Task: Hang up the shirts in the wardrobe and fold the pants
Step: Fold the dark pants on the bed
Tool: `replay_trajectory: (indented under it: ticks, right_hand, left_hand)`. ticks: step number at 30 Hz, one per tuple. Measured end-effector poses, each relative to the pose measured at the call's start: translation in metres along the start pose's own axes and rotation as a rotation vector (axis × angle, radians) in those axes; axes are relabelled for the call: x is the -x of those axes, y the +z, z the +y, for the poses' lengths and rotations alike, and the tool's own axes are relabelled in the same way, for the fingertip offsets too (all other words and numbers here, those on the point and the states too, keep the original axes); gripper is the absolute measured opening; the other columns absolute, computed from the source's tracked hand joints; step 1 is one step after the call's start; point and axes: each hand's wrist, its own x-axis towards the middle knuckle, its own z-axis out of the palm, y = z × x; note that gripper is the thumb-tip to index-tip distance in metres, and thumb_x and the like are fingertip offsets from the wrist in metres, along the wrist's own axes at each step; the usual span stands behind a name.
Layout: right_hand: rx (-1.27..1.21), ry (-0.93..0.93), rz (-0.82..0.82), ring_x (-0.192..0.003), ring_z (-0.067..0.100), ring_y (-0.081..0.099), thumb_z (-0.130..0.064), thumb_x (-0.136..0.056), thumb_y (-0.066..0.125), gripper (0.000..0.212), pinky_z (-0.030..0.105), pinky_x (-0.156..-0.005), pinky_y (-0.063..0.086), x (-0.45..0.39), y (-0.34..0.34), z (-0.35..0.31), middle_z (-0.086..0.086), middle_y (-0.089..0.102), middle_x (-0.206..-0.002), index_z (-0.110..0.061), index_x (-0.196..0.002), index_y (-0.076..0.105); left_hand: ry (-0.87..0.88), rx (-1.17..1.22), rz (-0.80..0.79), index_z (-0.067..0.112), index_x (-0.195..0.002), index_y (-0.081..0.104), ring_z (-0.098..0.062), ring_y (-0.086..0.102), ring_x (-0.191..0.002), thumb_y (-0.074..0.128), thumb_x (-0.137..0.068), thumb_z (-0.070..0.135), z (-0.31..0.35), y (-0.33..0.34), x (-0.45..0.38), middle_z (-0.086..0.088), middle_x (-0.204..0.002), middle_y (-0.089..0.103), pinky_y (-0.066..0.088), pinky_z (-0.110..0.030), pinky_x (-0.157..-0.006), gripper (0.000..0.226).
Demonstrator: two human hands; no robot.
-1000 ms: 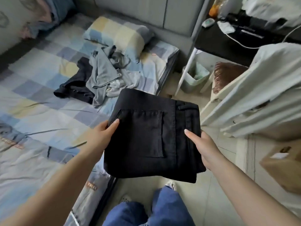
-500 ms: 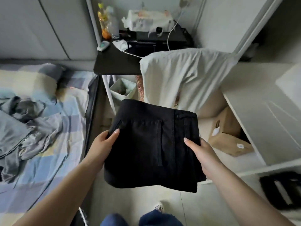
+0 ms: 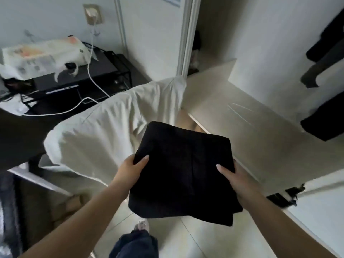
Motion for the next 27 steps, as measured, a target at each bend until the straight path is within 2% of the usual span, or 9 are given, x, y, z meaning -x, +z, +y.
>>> replay_trajectory:
  ticks: [3,6,10,13,15,20,22,24,27]
  right_hand:
    - [-0.044,0.018,0.136,-0.098,0.017,0.069,-0.056,-0.064,0.077,0.062,0.041,-0.087,0.054,-0.016,-0.019,-0.008,-0.006,0.071,-0.109,-0.032,-0.119,0.06]
    - [-0.083,0.036,0.283,-0.093,0.018,0.07,-0.057,-0.064,0.076,0.053,0.041,-0.082,0.054,-0.022,-0.038,-0.008,-0.005,0.073,-0.104,-0.035,-0.11,0.063]
    - [-0.094,0.054,0.431,-0.088,0.023,0.071,-0.045,-0.077,0.07,0.037,0.051,-0.084,0.055,-0.03,-0.055,-0.006,0.002,0.074,-0.098,-0.028,-0.109,0.064]
    - [-0.137,0.098,0.516,-0.09,0.03,0.069,-0.034,-0.085,0.067,0.037,0.053,-0.088,0.052,-0.054,-0.065,-0.001,0.009,0.072,-0.101,-0.018,-0.117,0.061]
    - [-0.162,0.137,0.575,-0.091,0.03,0.067,-0.03,-0.086,0.067,0.037,0.05,-0.088,0.052,-0.077,-0.072,0.003,0.011,0.071,-0.101,-0.013,-0.118,0.06]
    - [-0.214,0.178,0.576,-0.1,0.031,0.064,-0.027,-0.086,0.066,0.042,0.051,-0.095,0.048,-0.155,-0.101,-0.002,0.012,0.068,-0.108,-0.009,-0.124,0.058]
    - [-0.206,0.188,0.56,-0.104,0.03,0.063,-0.027,-0.083,0.067,0.048,0.049,-0.096,0.047,-0.19,-0.118,-0.006,0.013,0.066,-0.113,-0.008,-0.126,0.056]
    - [-0.244,0.204,0.562,-0.102,0.027,0.063,-0.025,-0.086,0.067,0.045,0.045,-0.096,0.048,-0.219,-0.129,-0.011,0.011,0.066,-0.114,-0.01,-0.126,0.056]
    - [-0.28,0.217,0.579,-0.099,0.025,0.065,-0.021,-0.087,0.066,0.041,0.043,-0.094,0.05,-0.262,-0.147,-0.015,0.009,0.068,-0.11,-0.009,-0.125,0.057]
  left_hand:
    - [0.032,-0.078,-0.179,0.025,-0.109,0.062,-0.012,0.07,-0.088,0.065,-0.087,0.04,0.027,0.034,-0.053,0.006,-0.097,0.072,0.055,-0.029,-0.078,0.027]
    - [0.039,-0.179,-0.343,0.02,-0.115,0.061,-0.014,0.068,-0.091,0.063,-0.09,0.035,0.049,0.071,-0.098,0.003,-0.1,0.07,0.055,-0.031,-0.084,0.029]
    - [0.031,-0.265,-0.455,0.024,-0.108,0.061,-0.009,0.069,-0.08,0.063,-0.09,0.034,0.061,0.116,-0.139,0.006,-0.093,0.071,0.053,-0.021,-0.067,0.021]
    - [0.019,-0.311,-0.492,0.026,-0.1,0.063,-0.009,0.069,-0.071,0.063,-0.09,0.028,0.072,0.148,-0.175,0.007,-0.081,0.072,0.055,-0.024,-0.066,0.011]
    - [0.002,-0.326,-0.528,0.027,-0.093,0.064,-0.007,0.068,-0.061,0.063,-0.09,0.024,0.079,0.168,-0.198,0.008,-0.07,0.072,0.052,-0.021,-0.057,0.005]
    - [-0.016,-0.339,-0.556,0.019,-0.088,0.069,-0.014,0.063,-0.056,0.061,-0.091,0.01,0.094,0.22,-0.266,0.003,-0.062,0.067,0.044,-0.025,-0.055,0.012]
    - [-0.027,-0.374,-0.533,0.013,-0.079,0.066,-0.013,0.055,-0.049,0.059,-0.092,0.004,0.1,0.245,-0.296,0.002,-0.055,0.06,0.038,-0.022,-0.048,0.017]
    - [-0.043,-0.384,-0.496,0.011,-0.073,0.064,-0.011,0.05,-0.044,0.058,-0.092,0.001,0.106,0.265,-0.32,0.003,-0.05,0.055,0.036,-0.022,-0.046,0.022]
    - [-0.059,-0.414,-0.457,0.009,-0.082,0.067,-0.014,0.054,-0.049,0.06,-0.09,0.007,0.115,0.298,-0.356,0.002,-0.055,0.06,0.04,-0.026,-0.053,0.011]
